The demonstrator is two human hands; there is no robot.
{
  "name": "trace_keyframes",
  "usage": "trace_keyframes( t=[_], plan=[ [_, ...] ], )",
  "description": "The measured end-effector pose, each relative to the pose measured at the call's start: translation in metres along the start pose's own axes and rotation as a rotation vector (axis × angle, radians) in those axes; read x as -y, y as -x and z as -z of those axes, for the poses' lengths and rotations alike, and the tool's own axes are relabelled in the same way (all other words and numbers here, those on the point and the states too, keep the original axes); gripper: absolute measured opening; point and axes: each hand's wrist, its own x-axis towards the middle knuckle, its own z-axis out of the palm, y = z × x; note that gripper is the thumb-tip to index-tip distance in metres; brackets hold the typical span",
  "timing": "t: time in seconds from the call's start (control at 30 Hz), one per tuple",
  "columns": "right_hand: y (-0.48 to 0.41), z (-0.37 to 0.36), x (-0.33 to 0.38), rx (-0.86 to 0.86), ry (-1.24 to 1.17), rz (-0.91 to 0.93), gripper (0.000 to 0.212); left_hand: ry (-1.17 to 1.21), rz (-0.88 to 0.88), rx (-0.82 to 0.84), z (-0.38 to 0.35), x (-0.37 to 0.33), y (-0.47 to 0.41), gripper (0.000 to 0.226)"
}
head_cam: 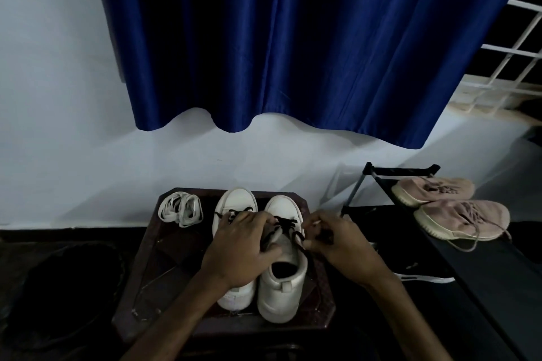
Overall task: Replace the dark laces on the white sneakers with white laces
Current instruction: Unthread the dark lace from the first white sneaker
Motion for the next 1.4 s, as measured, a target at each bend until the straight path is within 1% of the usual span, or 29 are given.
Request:
trace_keyframes(
  t=[0.1,0.2,0.27,0.33,0.37,0.43,0.5,0.53,0.57,0.63,0.67,0.7,0.73,0.8,0.83,0.87,0.97,1.03,1.07,1.13,1.2,1.27,1.3,1.37,1.4],
  plan=[
    [0.007,-0.004,-0.012,0.018,-0.047,0.037,0.013,-0.006,-0.005,0.005,0.001,-0.001,0.001,0.058],
    [0.013,-0.008,-0.021,0.0,-0.033,0.067,0.013,-0.009,-0.015,0.001,0.001,-0.002,0.0,0.06],
    [0.017,-0.009,-0.025,0.019,-0.043,0.096,0.012,-0.011,-0.008,0.001,0.001,-0.003,0.0,0.061],
    [0.021,-0.008,-0.03,0.091,0.006,0.123,0.013,-0.005,-0.001,0.008,0.0,-0.002,0.0,0.062],
    [0.022,-0.009,-0.033,0.14,0.054,0.119,0.014,-0.001,0.001,0.009,0.0,-0.002,0.0,0.061],
    [0.022,-0.013,-0.039,0.243,0.18,0.103,0.01,0.007,-0.007,0.006,0.0,-0.002,0.0,0.058],
    [0.021,-0.018,-0.045,0.289,0.254,0.075,0.01,-0.003,-0.024,-0.002,0.0,-0.003,0.001,0.054],
    [0.02,-0.019,-0.045,0.263,0.255,0.055,0.01,-0.011,-0.035,-0.008,0.0,-0.003,0.001,0.052],
    [0.019,-0.018,-0.044,0.185,0.236,0.038,0.01,-0.017,-0.045,-0.015,-0.001,-0.003,0.001,0.05],
    [0.018,-0.012,-0.033,-0.109,0.158,-0.003,0.006,-0.032,-0.059,-0.009,-0.001,-0.004,0.001,0.048],
    [0.018,-0.01,-0.025,-0.235,0.079,-0.019,0.008,-0.044,-0.064,0.0,-0.001,-0.004,0.001,0.047],
    [0.017,-0.01,-0.014,-0.281,-0.002,-0.044,0.017,-0.059,-0.067,0.011,-0.002,-0.003,0.001,0.048],
    [0.017,-0.012,-0.003,-0.256,-0.059,-0.072,0.025,-0.071,-0.069,0.015,-0.002,-0.002,0.001,0.048],
    [0.018,-0.025,0.01,-0.171,-0.024,-0.1,0.032,-0.083,-0.079,-0.006,-0.002,-0.003,0.002,0.044],
    [0.019,-0.033,0.011,-0.186,0.03,-0.111,0.031,-0.086,-0.091,-0.017,-0.003,-0.003,0.003,0.042],
    [0.019,-0.041,0.011,-0.234,0.072,-0.132,0.028,-0.095,-0.1,-0.025,-0.003,-0.005,0.004,0.04],
    [0.024,-0.06,0.012,-0.407,0.058,-0.211,0.027,-0.167,-0.115,-0.054,-0.004,-0.008,0.003,0.037],
    [0.025,-0.065,0.016,-0.426,0.068,-0.231,0.036,-0.213,-0.102,-0.039,-0.001,-0.017,-0.003,0.031],
    [0.024,-0.066,0.018,-0.418,0.09,-0.237,0.035,-0.242,-0.081,-0.025,0.001,-0.021,-0.008,0.026],
    [0.025,-0.065,0.02,-0.419,0.114,-0.255,0.026,-0.309,-0.047,-0.005,0.002,-0.035,-0.017,0.02],
    [0.029,-0.064,0.021,-0.411,0.137,-0.249,0.025,-0.416,-0.016,0.021,0.001,-0.05,-0.024,0.015],
    [0.032,-0.064,0.021,-0.395,0.153,-0.221,0.03,-0.453,0.039,0.034,-0.003,-0.057,-0.027,0.016],
    [0.033,-0.063,0.02,-0.388,0.156,-0.207,0.032,-0.44,0.048,0.015,-0.006,-0.057,-0.027,0.016],
    [0.035,-0.059,0.017,-0.375,0.188,-0.182,0.033,-0.371,0.087,-0.01,-0.008,-0.057,-0.026,0.004],
    [0.035,-0.057,0.016,-0.37,0.214,-0.171,0.033,-0.363,0.116,-0.012,-0.01,-0.056,-0.026,0.01]
  ],
)
